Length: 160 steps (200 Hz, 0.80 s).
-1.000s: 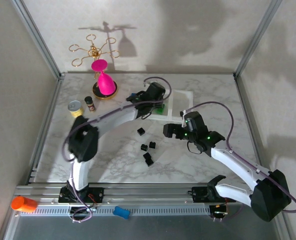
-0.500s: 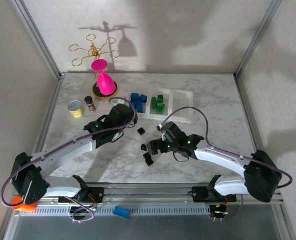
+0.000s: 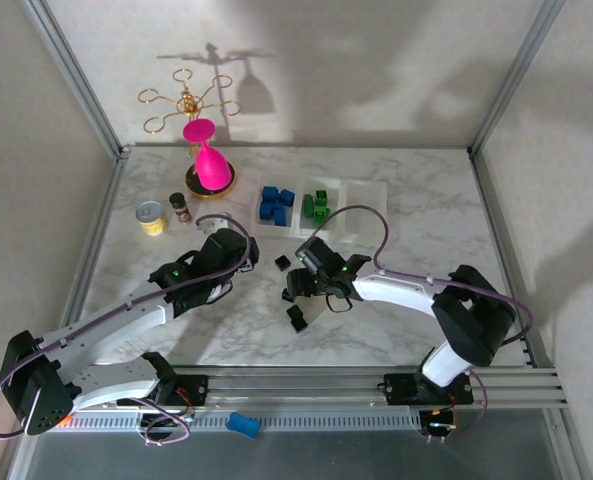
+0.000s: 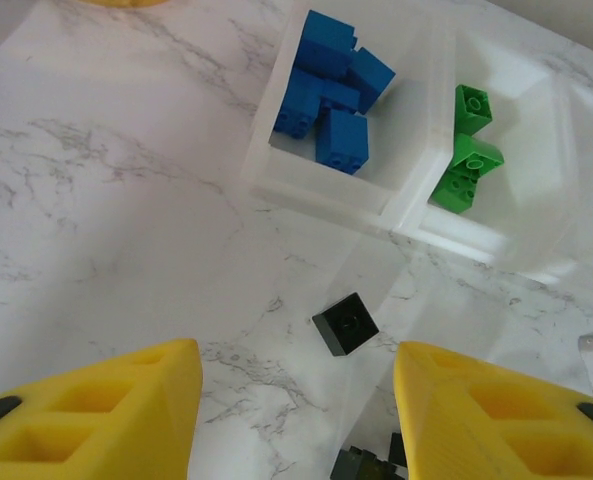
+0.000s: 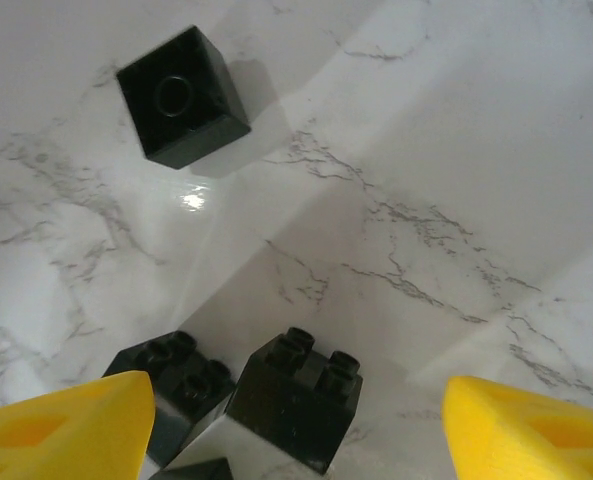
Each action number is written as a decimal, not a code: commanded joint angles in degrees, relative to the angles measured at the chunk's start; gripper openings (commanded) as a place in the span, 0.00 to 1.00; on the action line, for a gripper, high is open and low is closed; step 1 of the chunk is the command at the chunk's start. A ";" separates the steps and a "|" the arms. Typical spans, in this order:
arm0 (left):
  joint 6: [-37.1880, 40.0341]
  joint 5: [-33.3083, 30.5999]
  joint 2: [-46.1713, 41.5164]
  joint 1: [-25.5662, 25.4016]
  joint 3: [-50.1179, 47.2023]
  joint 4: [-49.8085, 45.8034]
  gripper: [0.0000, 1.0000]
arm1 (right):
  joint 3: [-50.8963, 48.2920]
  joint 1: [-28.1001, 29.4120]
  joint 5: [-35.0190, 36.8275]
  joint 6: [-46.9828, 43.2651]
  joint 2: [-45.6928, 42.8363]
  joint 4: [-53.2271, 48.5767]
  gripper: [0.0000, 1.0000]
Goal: Sort the legos into containers by color
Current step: Pick up the lego from the center of the table.
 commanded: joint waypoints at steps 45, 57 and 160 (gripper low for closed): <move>-1.95 0.22 -1.08 0.32 -1.57 -0.42 0.54 | 1.32 1.47 3.28 7.34 4.95 -1.11 0.65; -2.07 0.39 -1.08 0.32 -1.65 -0.25 0.54 | 1.02 1.59 3.87 7.65 4.73 -1.69 0.61; -1.94 1.90 -0.09 0.32 -0.53 -0.04 0.54 | 1.17 1.69 6.50 6.14 0.93 -4.60 0.28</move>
